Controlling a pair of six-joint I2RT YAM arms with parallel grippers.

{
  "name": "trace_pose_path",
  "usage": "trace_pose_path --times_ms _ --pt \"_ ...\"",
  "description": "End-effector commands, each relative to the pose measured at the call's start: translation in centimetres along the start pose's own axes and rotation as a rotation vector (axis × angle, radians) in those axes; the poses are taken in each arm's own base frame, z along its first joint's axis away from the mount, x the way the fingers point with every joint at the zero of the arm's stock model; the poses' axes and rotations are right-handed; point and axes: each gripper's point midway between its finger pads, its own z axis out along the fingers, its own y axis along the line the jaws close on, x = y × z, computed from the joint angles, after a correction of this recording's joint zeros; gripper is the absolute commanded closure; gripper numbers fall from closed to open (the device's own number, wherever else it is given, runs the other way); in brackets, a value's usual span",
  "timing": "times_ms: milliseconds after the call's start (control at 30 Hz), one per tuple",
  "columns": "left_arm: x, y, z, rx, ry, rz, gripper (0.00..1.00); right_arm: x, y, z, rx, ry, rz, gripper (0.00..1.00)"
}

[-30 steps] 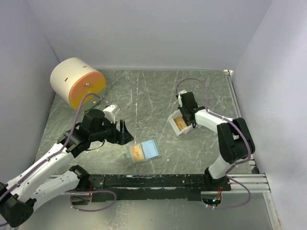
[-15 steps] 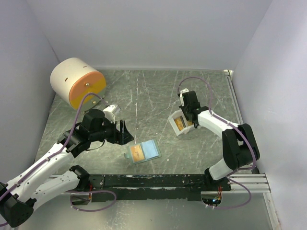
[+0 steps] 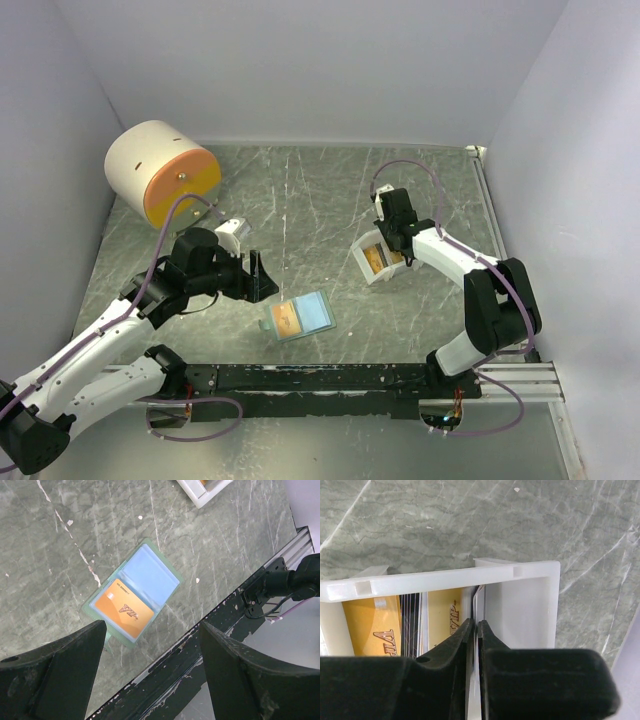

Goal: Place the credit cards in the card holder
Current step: Pick up the credit card from the storage box.

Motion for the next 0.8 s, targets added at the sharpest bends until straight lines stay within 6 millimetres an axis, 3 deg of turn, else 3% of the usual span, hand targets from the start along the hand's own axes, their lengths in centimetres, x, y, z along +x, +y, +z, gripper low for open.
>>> trace_pose_path --times_ms 0,467,767 --pt "-0.5 -0.5 -0.1 0.035 -0.026 0.013 0.13 -0.3 -0.4 -0.5 0.010 0.011 -0.006 1.00" --pt "-0.5 -0.5 -0.2 0.035 -0.030 0.015 0.14 -1.4 -0.7 -1.7 0.001 -0.030 0.011 1.00" --pt "-0.6 -0.2 -0.1 0.021 -0.030 0.008 0.14 -4.4 -2.5 -5.9 0.012 -0.082 0.078 1.00"
